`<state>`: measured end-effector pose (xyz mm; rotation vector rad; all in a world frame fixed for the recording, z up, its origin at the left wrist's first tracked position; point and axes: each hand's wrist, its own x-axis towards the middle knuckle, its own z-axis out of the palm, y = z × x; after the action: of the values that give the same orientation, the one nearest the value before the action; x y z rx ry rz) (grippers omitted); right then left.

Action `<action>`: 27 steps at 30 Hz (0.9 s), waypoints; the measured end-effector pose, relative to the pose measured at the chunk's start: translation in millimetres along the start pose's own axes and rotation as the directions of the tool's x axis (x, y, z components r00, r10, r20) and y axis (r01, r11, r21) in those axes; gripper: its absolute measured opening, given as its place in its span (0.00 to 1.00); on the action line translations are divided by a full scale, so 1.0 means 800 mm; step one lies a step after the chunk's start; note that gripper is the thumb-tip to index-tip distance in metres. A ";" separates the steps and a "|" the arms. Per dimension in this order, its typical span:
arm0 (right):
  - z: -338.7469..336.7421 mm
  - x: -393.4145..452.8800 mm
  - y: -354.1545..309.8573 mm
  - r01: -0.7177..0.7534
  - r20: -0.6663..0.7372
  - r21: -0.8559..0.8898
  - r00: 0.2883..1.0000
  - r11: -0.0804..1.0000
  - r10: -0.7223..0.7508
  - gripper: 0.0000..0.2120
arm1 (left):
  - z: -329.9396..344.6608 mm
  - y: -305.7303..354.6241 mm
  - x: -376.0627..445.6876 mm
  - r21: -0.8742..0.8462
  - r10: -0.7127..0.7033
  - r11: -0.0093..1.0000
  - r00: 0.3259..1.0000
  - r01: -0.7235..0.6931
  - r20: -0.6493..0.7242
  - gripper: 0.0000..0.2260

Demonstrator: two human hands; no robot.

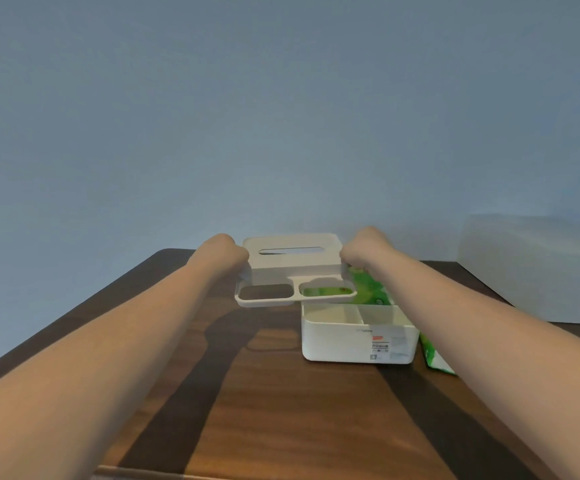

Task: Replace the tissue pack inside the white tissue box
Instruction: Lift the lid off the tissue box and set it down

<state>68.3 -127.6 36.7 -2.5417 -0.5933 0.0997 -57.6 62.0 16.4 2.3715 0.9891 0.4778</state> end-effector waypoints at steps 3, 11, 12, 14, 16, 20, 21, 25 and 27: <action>0.018 0.004 -0.024 0.049 -0.004 0.006 0.999 0.999 -0.049 0.14 | -0.011 -0.029 0.003 -0.003 -0.038 0.999 0.999 0.038 0.010 0.07; 0.079 0.018 -0.080 0.136 0.046 -0.063 0.990 0.989 -0.133 0.13 | -0.015 -0.103 0.016 0.128 -0.118 0.984 0.992 0.122 -0.035 0.06; 0.087 0.021 -0.085 0.144 0.045 -0.074 0.989 0.987 -0.141 0.13 | -0.013 -0.112 0.017 0.138 -0.136 0.981 0.990 0.139 -0.031 0.06; 0.104 0.024 -0.096 0.146 0.061 -0.107 0.988 0.983 -0.140 0.13 | -0.009 -0.127 0.020 0.142 -0.173 0.974 0.985 0.174 -0.019 0.06; 0.120 0.025 -0.104 0.144 0.112 -0.167 0.986 0.975 -0.126 0.13 | -0.005 -0.140 0.024 0.147 -0.206 0.968 0.979 0.203 0.006 0.07; 0.149 0.028 -0.112 0.154 0.229 -0.322 0.970 0.934 -0.081 0.13 | 0.005 -0.161 0.033 0.156 -0.256 0.957 0.965 0.245 0.055 0.08; 0.155 0.030 -0.112 0.158 0.251 -0.349 0.965 0.924 -0.070 0.13 | 0.007 -0.165 0.035 0.155 -0.263 0.956 0.963 0.251 0.063 0.07; 0.175 0.036 -0.110 0.153 0.320 -0.384 0.947 0.911 -0.025 0.13 | 0.018 -0.178 0.036 0.165 -0.268 0.952 0.962 0.256 0.055 0.08; 0.183 0.039 -0.108 0.135 0.338 -0.372 0.941 0.918 -0.001 0.13 | 0.023 -0.183 0.037 0.170 -0.262 0.953 0.964 0.249 0.055 0.09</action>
<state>35.9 22.0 -44.2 -2.9116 -0.9118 0.4330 -108.7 165.5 -80.7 2.3342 1.3203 0.2138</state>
